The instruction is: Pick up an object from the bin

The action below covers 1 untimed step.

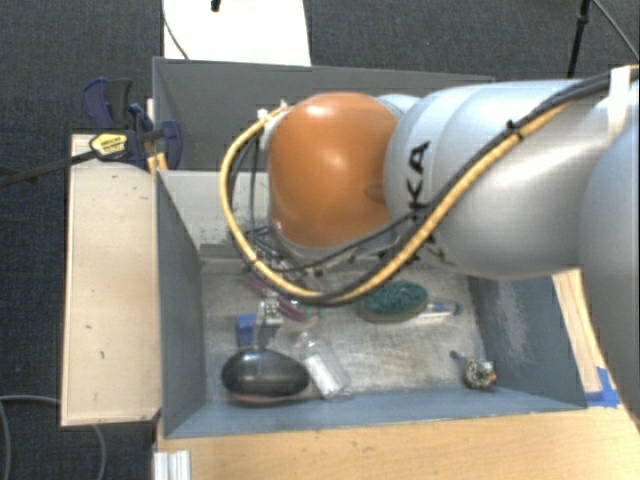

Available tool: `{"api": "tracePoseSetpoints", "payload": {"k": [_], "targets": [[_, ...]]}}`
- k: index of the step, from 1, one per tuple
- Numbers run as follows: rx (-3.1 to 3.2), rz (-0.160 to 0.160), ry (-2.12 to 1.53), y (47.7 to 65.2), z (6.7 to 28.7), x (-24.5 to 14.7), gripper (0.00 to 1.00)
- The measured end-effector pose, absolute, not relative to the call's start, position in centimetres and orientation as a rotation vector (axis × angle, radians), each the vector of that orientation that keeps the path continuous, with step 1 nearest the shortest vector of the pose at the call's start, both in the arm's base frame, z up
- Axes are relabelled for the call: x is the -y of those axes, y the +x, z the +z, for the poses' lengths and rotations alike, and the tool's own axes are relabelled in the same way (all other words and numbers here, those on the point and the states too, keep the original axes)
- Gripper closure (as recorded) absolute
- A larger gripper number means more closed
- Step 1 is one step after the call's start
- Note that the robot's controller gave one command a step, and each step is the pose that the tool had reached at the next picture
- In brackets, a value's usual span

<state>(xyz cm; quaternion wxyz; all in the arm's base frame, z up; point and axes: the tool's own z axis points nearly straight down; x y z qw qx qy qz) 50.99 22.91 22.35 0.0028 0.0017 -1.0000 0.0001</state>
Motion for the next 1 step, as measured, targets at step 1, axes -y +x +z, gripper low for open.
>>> {"api": "tracePoseSetpoints", "payload": {"k": [1], "targets": [[3.138,0.000,0.190,54.11,10.80,-18.68,0.00]]}}
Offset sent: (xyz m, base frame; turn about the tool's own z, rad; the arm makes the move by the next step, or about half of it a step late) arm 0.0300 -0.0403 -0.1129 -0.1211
